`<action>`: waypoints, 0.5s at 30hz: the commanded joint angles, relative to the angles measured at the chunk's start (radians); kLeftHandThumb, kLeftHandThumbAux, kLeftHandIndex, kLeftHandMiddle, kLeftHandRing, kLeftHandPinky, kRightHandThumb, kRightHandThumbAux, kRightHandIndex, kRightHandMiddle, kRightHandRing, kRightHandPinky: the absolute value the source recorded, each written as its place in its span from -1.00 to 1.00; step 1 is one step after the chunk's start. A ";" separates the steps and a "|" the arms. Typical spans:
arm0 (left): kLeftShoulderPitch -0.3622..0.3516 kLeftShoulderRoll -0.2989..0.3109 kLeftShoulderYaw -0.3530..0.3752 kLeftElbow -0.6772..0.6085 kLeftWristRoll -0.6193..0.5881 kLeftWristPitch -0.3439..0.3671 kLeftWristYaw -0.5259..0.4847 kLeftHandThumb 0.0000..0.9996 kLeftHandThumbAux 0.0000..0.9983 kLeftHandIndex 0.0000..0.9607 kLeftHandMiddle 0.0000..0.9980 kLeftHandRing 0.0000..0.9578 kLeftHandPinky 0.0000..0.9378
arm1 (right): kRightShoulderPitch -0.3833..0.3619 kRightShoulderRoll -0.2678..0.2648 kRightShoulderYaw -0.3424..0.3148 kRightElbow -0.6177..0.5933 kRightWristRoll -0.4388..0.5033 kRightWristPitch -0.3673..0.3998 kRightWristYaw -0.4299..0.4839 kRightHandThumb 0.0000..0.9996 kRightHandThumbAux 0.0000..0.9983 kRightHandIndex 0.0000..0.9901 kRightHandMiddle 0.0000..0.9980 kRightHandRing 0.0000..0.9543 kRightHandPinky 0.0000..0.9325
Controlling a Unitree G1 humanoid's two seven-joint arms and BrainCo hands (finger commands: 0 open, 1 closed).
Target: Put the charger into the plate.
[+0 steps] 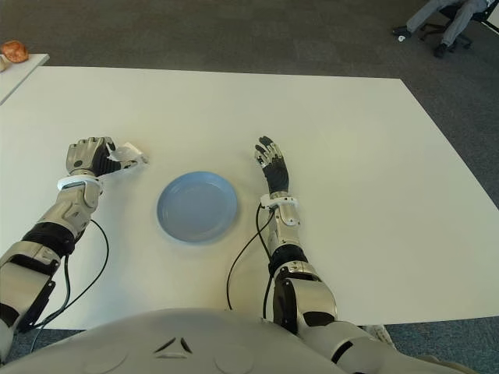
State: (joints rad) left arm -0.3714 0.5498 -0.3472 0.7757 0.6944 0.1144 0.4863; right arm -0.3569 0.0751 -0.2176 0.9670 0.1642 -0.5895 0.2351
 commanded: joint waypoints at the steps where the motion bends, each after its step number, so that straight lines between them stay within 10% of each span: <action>1: 0.024 -0.005 -0.012 -0.006 0.043 0.035 0.055 0.43 0.36 -0.08 0.56 0.61 0.56 | 0.076 0.011 -0.008 0.059 0.014 0.045 -0.002 -0.88 0.29 -0.71 -0.71 -0.72 -0.64; 15: 0.031 -0.002 -0.022 -0.043 0.091 0.096 0.100 0.47 0.39 -0.08 0.66 0.71 0.80 | 0.077 0.018 -0.012 0.056 0.019 0.044 -0.002 -0.93 0.26 -0.71 -0.68 -0.70 -0.62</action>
State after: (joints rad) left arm -0.3628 0.5499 -0.3645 0.7507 0.7690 0.2038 0.5714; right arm -0.3562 0.0751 -0.2219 0.9670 0.1659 -0.5895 0.2361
